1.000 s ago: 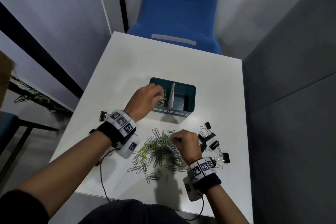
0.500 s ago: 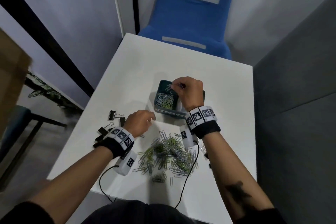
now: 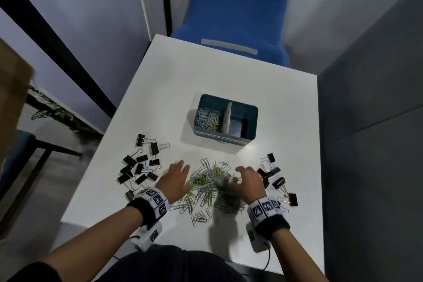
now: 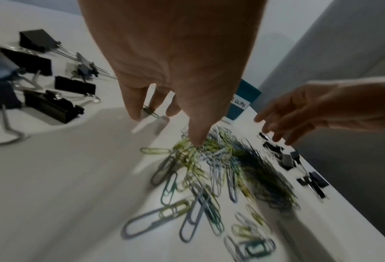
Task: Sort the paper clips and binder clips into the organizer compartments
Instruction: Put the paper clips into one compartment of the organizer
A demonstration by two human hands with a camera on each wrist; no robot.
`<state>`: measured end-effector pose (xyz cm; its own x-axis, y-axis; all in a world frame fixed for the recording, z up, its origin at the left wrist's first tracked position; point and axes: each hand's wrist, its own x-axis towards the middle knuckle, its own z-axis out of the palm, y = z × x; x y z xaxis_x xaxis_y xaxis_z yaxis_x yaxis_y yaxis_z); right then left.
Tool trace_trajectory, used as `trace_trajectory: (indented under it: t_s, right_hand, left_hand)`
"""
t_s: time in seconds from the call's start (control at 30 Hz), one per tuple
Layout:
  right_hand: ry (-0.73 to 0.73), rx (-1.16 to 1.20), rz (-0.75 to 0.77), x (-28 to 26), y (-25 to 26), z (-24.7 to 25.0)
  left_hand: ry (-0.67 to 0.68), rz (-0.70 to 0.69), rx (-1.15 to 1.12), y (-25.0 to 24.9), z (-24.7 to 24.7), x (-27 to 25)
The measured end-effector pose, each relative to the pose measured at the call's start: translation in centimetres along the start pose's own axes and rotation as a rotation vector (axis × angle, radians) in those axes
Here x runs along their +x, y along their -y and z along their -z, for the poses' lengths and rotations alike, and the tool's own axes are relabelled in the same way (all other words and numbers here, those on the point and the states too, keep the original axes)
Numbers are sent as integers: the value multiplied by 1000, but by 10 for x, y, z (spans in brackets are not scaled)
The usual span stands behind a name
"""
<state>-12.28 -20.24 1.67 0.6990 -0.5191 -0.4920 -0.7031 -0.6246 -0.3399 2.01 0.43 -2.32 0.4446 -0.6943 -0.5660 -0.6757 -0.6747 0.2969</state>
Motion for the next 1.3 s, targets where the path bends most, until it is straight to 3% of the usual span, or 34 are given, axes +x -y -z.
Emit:
trace_trajectory:
  t_s: [0.17, 0.33, 0.47, 0.57, 0.67, 0.77, 0.87, 0.93, 1.1, 1.2, 1.3]
  right_hand:
    - [66, -40, -87, -19, -30, -44]
    - [37, -36, 27, -25, -18, -67]
    - [15, 83, 168, -24, -15, -67]
    - [-70, 112, 144, -29, -25, -68]
    - [-116, 101, 98, -37, -36, -69]
    - [-83, 63, 143, -48, -42, -74]
    - [-54, 20, 232, -60, -46, -81]
    - [-19, 9, 275, -67, -45, -86]
    - [190, -173, 352, -65, -25, -100]
    - [200, -146, 351, -55, -14, -107]
    - [65, -87, 328, -43, -6, -110]
  left_hand:
    - [10, -140, -3, -18, -24, -6]
    - [-82, -256, 6, -20, -28, -11]
    - [-214, -47, -46, -1, -16, -6]
    - [-182, 7, 92, 12, -7, 0]
    - [-151, -148, 209, 17, -9, 1]
    - [-198, -367, 173, 20, -19, -4]
    - [-261, -287, 9, 23, -22, -16]
    - [-217, -178, -42, 27, -23, -26]
    - [167, -12, 199, 31, -25, -34]
    - [156, -49, 155, 14, -32, -27]
    - [100, -87, 104, -9, -33, -19]
